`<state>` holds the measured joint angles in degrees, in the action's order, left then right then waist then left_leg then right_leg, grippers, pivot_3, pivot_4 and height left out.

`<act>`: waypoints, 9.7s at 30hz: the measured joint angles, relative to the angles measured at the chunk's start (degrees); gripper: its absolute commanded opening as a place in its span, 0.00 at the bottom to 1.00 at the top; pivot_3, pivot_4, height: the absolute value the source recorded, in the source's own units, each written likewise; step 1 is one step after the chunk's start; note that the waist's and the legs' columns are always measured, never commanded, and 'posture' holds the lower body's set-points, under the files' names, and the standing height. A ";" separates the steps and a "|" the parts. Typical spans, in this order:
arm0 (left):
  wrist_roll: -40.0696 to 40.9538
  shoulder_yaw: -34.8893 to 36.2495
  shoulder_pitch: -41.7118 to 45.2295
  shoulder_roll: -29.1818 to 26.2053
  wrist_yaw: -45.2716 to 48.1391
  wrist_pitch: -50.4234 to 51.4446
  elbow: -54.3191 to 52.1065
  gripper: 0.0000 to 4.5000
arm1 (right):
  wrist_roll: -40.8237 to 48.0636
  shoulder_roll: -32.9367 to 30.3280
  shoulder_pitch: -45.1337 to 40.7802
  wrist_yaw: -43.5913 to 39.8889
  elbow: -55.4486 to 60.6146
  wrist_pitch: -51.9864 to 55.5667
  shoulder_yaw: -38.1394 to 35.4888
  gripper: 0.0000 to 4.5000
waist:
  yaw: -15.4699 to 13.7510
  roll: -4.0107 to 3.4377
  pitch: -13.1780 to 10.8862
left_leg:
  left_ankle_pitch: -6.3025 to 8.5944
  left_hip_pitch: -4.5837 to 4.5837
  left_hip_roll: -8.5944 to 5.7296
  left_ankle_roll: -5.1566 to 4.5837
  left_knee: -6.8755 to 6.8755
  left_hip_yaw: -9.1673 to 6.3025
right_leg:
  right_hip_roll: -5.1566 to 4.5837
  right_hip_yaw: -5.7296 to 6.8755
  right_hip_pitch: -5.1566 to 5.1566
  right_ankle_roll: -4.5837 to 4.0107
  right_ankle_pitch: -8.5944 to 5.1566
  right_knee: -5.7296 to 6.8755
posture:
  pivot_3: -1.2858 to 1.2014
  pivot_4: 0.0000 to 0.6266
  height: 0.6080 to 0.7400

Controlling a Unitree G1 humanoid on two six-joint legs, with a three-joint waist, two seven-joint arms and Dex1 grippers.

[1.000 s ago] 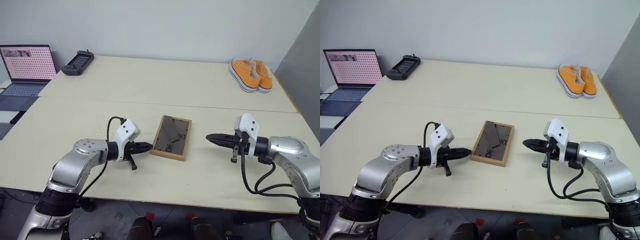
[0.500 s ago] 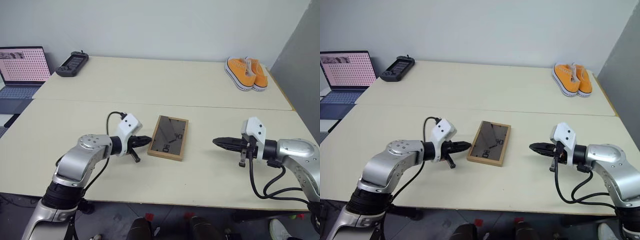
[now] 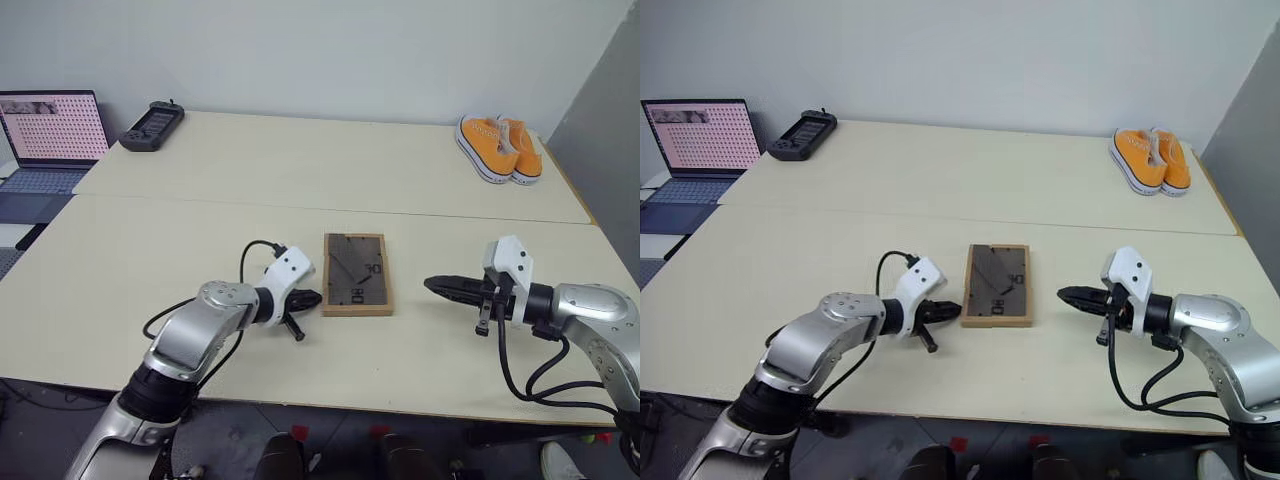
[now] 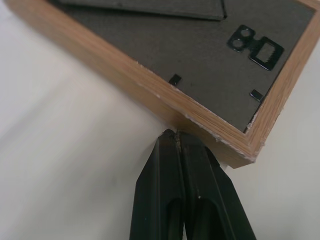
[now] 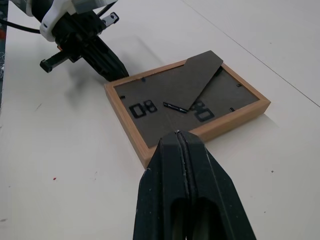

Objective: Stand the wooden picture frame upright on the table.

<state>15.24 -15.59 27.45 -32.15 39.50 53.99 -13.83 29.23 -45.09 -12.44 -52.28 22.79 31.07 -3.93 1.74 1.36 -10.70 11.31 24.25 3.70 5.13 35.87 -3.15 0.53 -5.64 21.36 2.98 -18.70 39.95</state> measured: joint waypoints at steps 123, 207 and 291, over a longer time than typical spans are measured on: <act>23.19 30.44 16.71 4.10 4.41 11.22 22.75 0.29 | -18.78 14.06 -14.06 9.59 -18.04 -11.16 3.97 0.32 | 0.29 -0.06 -0.03 | -0.09 0.05 0.00 0.16 -0.04 -0.04 | -0.03 0.06 0.07 -0.01 0.02 0.06 | 0.52 0.24 1.00; 22.80 20.49 25.83 4.39 11.31 -1.13 26.64 0.29 | 14.47 28.75 -29.80 36.72 2.65 20.81 -3.29 0.80 | 0.16 -0.10 -0.06 | -0.07 0.64 0.02 0.11 -0.11 -0.06 | 0.01 0.08 0.76 -0.03 0.02 0.11 | 0.52 0.24 1.00; 84.93 28.16 13.15 -7.64 -34.40 27.13 12.78 0.29 | -102.23 1.20 -50.01 103.63 -65.91 -88.66 39.16 0.30 | 1.39 -0.11 -0.11 | -0.34 0.46 -0.19 0.56 0.14 -0.11 | -0.15 -0.03 0.77 -0.05 0.03 0.87 | 0.52 0.24 1.00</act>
<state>100.16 12.58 40.60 -39.79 5.11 81.11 -1.05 -73.01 -43.90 -62.45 51.35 -43.12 -57.59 35.22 3.13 1.25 -10.80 10.97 24.71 3.51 5.70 36.01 -3.26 0.38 -5.67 22.13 2.93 -18.67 40.82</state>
